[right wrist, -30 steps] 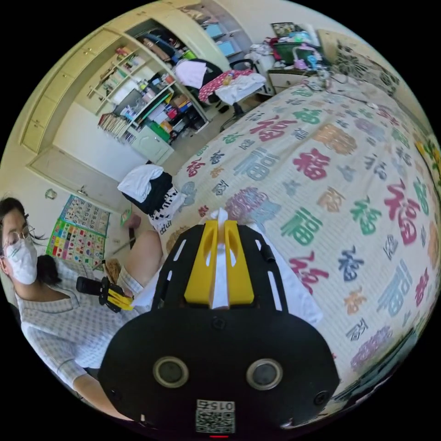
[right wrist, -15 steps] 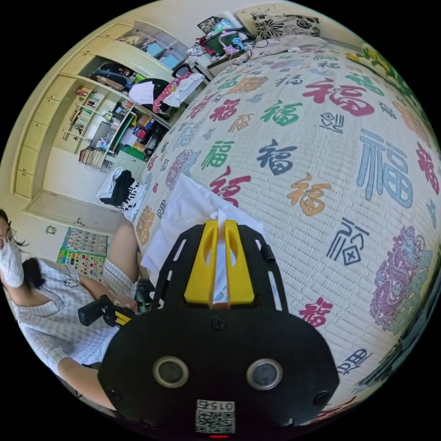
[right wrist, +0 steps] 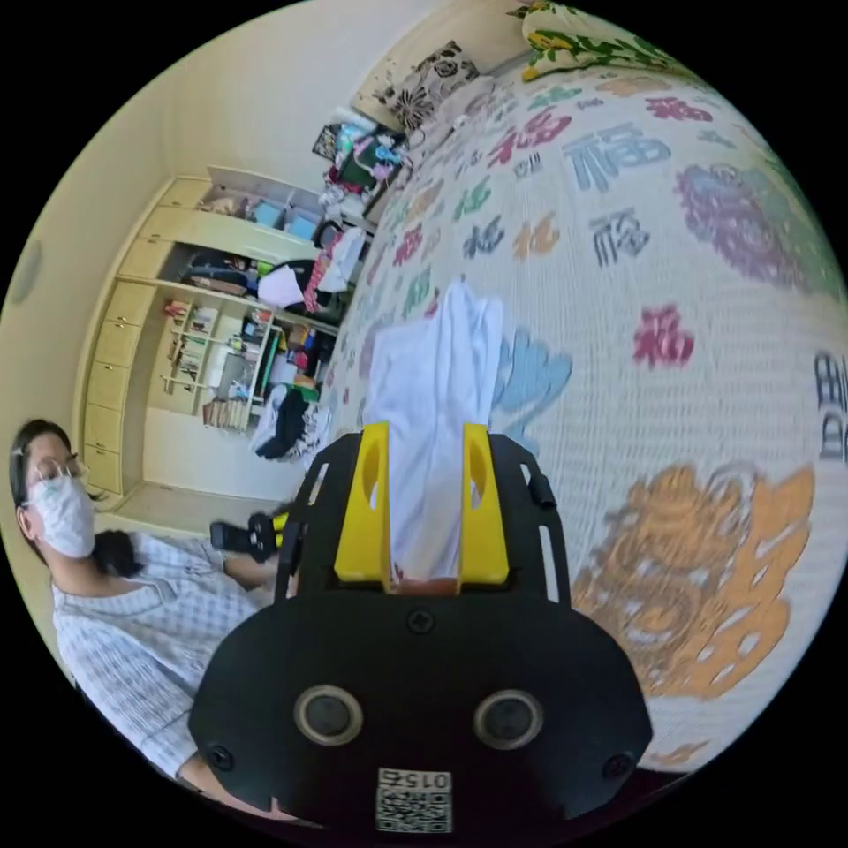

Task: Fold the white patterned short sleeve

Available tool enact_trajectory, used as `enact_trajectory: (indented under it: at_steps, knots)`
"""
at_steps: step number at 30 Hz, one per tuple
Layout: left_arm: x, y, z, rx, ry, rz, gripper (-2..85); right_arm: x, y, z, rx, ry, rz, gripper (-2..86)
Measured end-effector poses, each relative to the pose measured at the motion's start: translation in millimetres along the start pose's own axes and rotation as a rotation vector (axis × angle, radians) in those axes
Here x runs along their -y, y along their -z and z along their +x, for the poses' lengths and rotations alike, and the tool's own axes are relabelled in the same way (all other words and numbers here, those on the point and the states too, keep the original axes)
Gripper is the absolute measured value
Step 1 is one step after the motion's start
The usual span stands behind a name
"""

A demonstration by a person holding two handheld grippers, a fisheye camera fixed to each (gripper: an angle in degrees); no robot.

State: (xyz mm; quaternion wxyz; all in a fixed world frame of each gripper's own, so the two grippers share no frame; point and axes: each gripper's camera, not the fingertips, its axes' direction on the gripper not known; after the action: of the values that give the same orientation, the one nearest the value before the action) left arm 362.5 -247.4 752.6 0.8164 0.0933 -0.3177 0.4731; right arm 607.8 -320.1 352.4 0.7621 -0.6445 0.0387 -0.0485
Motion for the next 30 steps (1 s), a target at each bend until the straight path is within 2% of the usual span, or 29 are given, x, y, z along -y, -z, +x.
enact_trajectory:
  at_steps: [2, 4, 6, 10, 15, 21, 30]
  knots:
    - [-4, -21, -11, 0.048, -0.046, -0.124, 8.5, -26, -8, -3, -0.026, -0.025, -0.088, 13.3]
    - [0, -63, -11, 0.047, -0.182, -0.325, 8.9, -55, -22, -4, -0.048, -0.064, -0.177, 12.9]
    - [3, -89, -4, 0.032, -0.266, -0.403, 8.0, -68, -30, -2, -0.045, -0.093, -0.207, 10.6]
    - [19, -117, 15, 0.013, -0.394, -0.476, 1.7, -82, -24, 8, -0.027, -0.189, -0.143, 1.5]
    - [17, -127, 39, 0.153, -0.541, -0.504, -0.1, -89, 3, -10, -0.186, -0.151, -0.187, -0.1]
    - [-1, -129, 43, 0.29, -0.601, -0.48, -0.4, -109, 38, -28, -0.383, -0.108, -0.238, -0.3]
    - [-32, -185, 8, 0.329, -0.618, -0.54, 0.3, -122, 42, -14, -0.415, -0.211, -0.281, 0.9]
